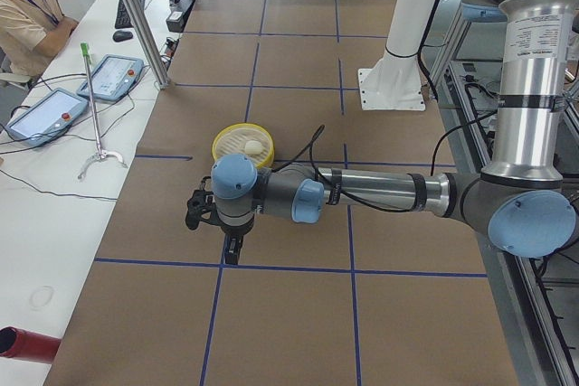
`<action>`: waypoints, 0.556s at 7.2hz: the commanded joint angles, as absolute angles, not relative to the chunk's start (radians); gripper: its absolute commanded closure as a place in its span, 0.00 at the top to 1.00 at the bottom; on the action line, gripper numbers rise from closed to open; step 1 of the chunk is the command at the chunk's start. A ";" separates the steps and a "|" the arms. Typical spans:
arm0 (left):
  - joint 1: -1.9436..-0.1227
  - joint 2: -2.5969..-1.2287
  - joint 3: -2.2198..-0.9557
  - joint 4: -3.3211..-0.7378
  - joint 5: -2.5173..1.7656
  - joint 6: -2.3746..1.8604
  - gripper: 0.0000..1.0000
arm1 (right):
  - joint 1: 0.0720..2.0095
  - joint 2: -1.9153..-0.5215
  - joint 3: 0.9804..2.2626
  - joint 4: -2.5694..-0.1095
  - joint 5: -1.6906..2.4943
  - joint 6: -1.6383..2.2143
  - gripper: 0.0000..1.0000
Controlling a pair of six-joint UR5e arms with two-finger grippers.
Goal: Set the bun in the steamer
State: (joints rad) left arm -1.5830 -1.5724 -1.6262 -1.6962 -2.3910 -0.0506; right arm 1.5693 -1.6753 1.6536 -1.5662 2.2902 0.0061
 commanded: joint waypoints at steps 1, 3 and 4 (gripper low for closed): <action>-1.585 -1.568 -1.621 -1.695 -2.390 -0.048 1.00 | 1.569 -1.677 1.654 -1.566 2.290 0.006 1.00; -1.585 -1.565 -1.631 -1.695 -2.391 -0.046 1.00 | 1.569 -1.677 1.654 -1.566 2.290 0.006 1.00; -1.585 -1.566 -1.626 -1.697 -2.391 -0.048 1.00 | 1.569 -1.677 1.654 -1.566 2.290 0.006 1.00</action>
